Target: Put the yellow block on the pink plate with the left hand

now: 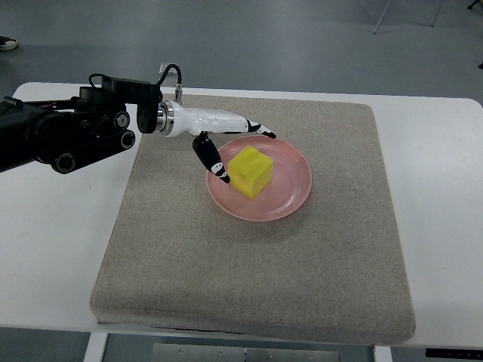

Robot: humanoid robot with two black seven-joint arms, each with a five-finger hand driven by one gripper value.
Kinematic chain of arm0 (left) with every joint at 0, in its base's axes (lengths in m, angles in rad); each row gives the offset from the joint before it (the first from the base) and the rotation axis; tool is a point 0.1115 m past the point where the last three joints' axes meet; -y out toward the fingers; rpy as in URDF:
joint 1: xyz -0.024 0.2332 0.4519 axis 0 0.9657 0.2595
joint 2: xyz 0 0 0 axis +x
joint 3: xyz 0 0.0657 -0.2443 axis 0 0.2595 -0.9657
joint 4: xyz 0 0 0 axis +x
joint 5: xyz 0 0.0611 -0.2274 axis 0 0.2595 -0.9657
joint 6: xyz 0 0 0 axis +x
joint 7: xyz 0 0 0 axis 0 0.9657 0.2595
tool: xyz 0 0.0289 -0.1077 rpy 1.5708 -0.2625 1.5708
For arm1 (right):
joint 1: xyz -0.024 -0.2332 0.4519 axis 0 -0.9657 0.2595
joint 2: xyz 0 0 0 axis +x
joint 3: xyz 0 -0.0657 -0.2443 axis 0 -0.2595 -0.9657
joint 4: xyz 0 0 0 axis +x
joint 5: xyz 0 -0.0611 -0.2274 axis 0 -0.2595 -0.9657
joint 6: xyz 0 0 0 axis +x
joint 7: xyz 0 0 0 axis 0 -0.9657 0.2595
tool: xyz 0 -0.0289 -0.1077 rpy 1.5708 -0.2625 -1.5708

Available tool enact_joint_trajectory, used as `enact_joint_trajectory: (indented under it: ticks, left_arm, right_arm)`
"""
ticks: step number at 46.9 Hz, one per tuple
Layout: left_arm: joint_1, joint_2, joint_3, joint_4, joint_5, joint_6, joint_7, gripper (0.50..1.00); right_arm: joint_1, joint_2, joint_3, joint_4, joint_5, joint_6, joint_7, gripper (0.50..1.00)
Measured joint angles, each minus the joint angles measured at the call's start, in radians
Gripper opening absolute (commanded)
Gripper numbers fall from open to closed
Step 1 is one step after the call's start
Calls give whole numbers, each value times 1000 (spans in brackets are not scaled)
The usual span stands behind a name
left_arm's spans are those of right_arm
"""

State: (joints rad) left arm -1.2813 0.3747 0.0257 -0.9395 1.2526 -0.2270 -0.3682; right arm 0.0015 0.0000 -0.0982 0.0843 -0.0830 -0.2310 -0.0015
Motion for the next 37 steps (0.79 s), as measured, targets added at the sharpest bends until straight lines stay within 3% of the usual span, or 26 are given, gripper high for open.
enact_joint_trajectory:
  ticks: [19, 37]
  left_arm:
    - [0, 13, -47, 296, -23, 3, -1, 992]
    - [22, 12, -47, 436, -212, 31, -2, 992]
  right_arm:
    - [0, 0, 0, 0, 0, -1, 0, 924]
    - [-1, 0, 0, 0, 0, 0, 0, 924]
